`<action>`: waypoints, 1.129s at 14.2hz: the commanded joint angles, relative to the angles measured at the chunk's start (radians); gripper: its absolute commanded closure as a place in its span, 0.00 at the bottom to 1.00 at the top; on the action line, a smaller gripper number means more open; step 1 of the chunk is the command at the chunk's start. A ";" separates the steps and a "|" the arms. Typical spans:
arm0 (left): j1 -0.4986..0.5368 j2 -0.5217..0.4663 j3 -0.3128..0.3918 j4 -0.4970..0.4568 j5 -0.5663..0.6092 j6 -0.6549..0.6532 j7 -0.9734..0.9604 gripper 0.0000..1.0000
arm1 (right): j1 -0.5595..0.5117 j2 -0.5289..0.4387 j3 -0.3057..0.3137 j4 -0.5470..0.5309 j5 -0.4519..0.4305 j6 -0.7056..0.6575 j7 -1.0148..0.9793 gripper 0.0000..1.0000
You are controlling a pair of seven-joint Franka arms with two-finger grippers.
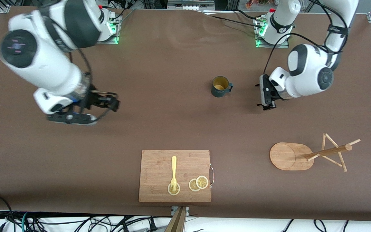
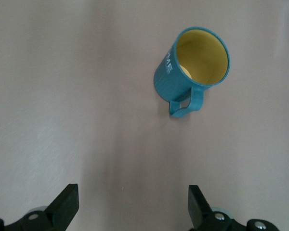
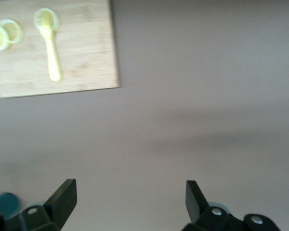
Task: Pass cup and hang on rack
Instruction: 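Lower the left gripper onto the mug handle and close it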
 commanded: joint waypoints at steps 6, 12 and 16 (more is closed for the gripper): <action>-0.004 0.036 -0.161 -0.100 -0.082 0.293 0.108 0.00 | -0.027 -0.221 -0.090 -0.290 -0.003 -0.011 -0.201 0.00; -0.018 0.092 -0.170 -0.149 -0.111 0.434 0.202 0.00 | -0.315 -0.262 0.144 -0.324 -0.040 -0.027 -0.299 0.00; -0.014 0.102 -0.169 -0.147 -0.194 0.434 0.309 0.00 | -0.389 -0.321 0.215 -0.381 -0.077 -0.018 -0.302 0.00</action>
